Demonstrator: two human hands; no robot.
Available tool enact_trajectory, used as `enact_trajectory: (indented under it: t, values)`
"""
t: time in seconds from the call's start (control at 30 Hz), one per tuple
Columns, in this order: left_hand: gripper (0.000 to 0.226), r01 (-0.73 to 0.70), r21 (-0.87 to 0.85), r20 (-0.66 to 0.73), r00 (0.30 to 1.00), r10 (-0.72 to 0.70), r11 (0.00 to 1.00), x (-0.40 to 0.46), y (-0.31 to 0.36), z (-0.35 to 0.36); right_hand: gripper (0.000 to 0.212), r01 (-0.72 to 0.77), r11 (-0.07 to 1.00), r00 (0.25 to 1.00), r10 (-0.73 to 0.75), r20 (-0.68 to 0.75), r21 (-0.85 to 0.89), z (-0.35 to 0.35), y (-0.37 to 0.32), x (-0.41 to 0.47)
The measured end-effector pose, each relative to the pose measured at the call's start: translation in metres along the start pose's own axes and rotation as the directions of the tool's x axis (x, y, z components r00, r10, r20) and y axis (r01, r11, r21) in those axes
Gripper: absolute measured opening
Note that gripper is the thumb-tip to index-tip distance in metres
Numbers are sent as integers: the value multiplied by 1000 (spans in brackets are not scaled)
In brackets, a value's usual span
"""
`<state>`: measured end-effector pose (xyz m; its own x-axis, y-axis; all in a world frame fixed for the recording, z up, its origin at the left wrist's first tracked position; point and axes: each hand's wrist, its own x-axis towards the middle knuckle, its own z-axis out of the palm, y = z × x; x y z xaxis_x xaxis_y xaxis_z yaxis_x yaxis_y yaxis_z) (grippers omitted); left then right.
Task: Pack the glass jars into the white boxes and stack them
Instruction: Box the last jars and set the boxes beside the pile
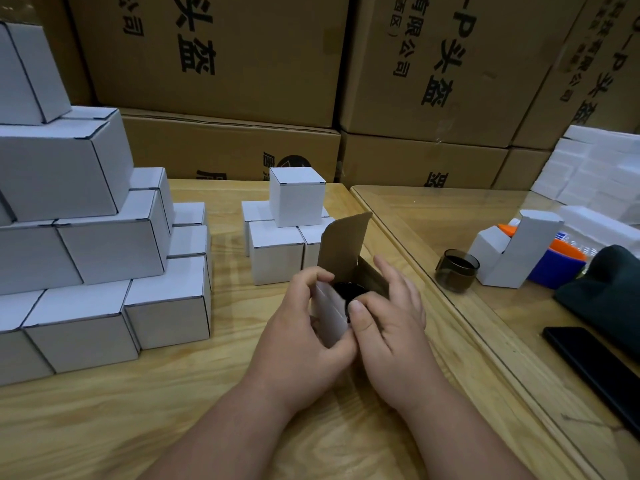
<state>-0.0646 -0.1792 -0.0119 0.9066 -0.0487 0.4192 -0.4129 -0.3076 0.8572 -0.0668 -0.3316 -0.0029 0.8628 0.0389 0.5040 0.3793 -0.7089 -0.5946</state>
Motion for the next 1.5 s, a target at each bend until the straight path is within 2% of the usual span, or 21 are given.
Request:
enact_trajectory:
  t: [0.17,0.27,0.4,0.5,0.63,0.87,1.03,1.17,1.27,1.4,1.5]
  values:
    - [66,39,-19,4,999,-39,999,2,-5,-1,19,5,982,1000,0,-25,190,2,0,-3]
    - [51,22,15,18,1000,-22,1000,3,-6,-3,25,-14,934,992,57,-111,356,1,-2,-2]
    - [36,-9,29,10,1000,9,1000,4,-6,-2,23,-94,875,960,206,-189,475,1,3,8]
    - [30,-6,28,-12,1000,7,1000,3,-5,-4,32,-160,807,952,278,-128,568,1,12,15]
    - [29,-83,37,8,997,82,996,4,-1,-4,46,-252,658,942,335,24,709,0,14,21]
    - [31,-29,-102,4,1000,29,994,3,1,-3,44,-254,598,961,245,129,760,-4,15,13]
    - [34,-23,-136,-13,1000,21,990,3,2,-4,58,-213,632,969,234,79,745,-5,8,9]
    - [37,-18,-200,-28,1000,13,980,4,3,-5,42,-178,660,973,229,31,730,-4,7,10]
    - [35,-4,-260,-55,998,-11,966,5,5,-6,39,-163,664,975,222,15,730,-5,7,8]
    - [33,-16,-225,-69,998,1,974,5,7,-7,31,-144,677,978,211,-3,722,-4,8,7]
    - [20,-55,-157,-63,997,46,986,5,4,-6,25,-149,705,980,200,7,693,-3,9,6]
